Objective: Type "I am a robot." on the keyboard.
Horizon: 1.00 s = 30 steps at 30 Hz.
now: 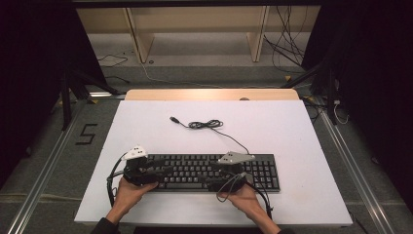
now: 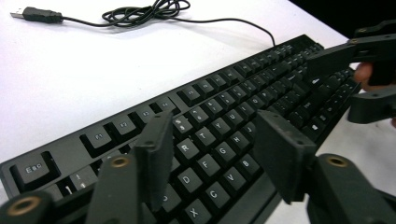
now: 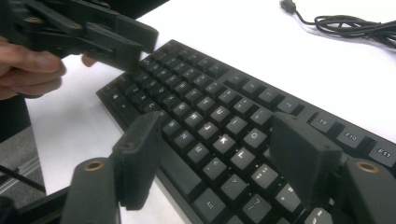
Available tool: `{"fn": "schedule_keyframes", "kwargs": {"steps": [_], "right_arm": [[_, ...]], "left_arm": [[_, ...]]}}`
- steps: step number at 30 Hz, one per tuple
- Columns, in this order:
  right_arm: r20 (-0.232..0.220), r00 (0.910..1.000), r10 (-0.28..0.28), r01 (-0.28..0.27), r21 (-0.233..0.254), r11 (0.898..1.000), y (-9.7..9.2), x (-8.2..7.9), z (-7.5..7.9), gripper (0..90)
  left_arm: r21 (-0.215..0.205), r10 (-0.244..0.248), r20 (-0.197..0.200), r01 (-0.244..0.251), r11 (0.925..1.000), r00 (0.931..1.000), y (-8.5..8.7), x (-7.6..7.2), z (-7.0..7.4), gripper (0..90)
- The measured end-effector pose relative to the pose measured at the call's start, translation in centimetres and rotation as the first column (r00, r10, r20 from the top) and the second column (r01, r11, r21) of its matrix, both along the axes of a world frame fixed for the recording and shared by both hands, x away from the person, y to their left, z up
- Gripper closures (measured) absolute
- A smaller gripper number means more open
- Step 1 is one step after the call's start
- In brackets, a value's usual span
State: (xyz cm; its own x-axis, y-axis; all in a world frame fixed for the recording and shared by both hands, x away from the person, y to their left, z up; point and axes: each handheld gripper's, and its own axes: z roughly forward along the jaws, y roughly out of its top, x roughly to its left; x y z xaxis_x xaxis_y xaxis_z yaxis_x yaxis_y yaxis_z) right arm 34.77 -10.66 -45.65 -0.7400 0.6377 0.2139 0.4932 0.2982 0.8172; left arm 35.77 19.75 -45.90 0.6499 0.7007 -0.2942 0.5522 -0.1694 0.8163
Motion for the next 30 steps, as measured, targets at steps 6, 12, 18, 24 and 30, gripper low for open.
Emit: {"fn": "schedule_keyframes", "kwargs": {"steps": [6,12,18,24,30], "right_arm": [[-0.006,1.0000,-0.005,0.005,-0.016,1.000,0.1,0.5,-0.1,42.6],[-0.013,0.9998,-0.016,0.015,-0.032,0.999,0.2,1.1,-0.2,54.9],[-0.025,0.9993,-0.028,0.027,-0.055,0.998,0.4,1.9,-0.4,72.5],[-0.028,0.9988,-0.041,0.039,-0.082,0.996,0.5,2.5,-0.5,86.1],[-0.038,0.9983,-0.044,0.040,-0.107,0.993,1.2,3.1,-0.8,90.0]], "left_arm": [[-0.023,0.009,0.004,-0.009,0.9997,0.9999,0.4,-0.5,0.0,37.5],[-0.038,0.016,0.014,-0.016,0.9991,0.9998,0.8,-0.9,-0.1,33.5],[-0.050,0.020,0.023,-0.019,0.9986,0.9996,1.0,-1.2,-0.1,31.8],[-0.059,0.021,0.036,-0.019,0.9981,0.9991,1.2,-1.5,0.0,31.3],[-0.067,0.026,0.045,-0.022,0.9975,0.9987,1.4,-1.7,0.0,30.8]]}}
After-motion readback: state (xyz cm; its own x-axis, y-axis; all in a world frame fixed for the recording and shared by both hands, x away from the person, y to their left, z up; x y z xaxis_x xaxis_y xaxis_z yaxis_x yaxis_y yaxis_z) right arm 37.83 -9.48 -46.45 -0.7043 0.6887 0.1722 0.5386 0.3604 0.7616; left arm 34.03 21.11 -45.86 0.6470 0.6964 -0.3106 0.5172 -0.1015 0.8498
